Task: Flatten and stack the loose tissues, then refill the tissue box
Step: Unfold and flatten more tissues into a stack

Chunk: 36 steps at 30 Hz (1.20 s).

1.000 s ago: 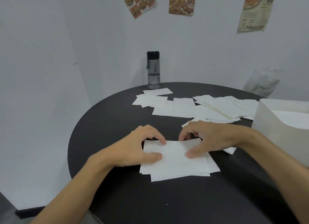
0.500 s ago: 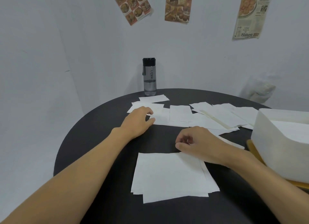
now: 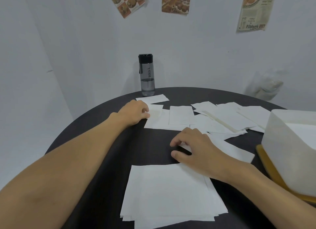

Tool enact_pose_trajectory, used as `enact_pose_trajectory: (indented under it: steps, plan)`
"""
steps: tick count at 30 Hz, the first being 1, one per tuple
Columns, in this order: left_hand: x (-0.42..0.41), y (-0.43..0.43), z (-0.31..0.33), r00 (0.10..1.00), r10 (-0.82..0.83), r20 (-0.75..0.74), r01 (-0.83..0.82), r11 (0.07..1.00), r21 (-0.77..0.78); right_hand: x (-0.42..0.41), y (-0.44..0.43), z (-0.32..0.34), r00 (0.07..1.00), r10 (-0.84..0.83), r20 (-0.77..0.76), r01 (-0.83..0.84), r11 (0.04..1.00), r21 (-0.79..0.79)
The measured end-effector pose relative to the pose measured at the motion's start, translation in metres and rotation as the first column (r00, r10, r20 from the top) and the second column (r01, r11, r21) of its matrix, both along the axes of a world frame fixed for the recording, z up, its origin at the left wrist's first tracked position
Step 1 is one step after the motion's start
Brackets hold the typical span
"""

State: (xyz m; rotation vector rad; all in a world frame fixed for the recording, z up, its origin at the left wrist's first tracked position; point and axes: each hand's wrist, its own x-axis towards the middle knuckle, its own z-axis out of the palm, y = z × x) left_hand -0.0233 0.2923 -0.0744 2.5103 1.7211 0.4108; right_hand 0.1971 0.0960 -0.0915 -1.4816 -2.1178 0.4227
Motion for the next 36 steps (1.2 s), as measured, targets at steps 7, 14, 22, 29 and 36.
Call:
enact_pose_trajectory:
  steps: [7,14,22,29,36]
  plan:
    - [0.005,-0.004,0.008,0.985,-0.074,-0.158,0.086,0.993,0.075,-0.001,-0.001,-0.002,0.998,0.006,0.064,-0.006,1.0,0.005]
    - [0.005,-0.01,0.011,0.994,-0.037,-0.1,0.056,0.978,0.201,-0.002,-0.001,-0.003,0.998,0.001,0.07,-0.003,1.0,0.018]
    - [0.004,-0.044,0.052,0.995,-0.098,0.037,0.068,0.877,0.475,-0.002,0.001,-0.002,1.0,-0.021,0.005,0.021,0.998,0.052]
    - [0.007,-0.098,0.091,0.953,-0.296,0.061,0.212,0.801,0.559,0.008,-0.001,0.022,0.845,-0.169,-0.507,0.299,0.936,0.186]
    - [0.015,-0.147,0.11,0.891,-0.455,0.003,0.41,0.805,0.428,0.018,-0.018,0.049,0.761,-0.058,-0.646,0.278,0.929,0.245]
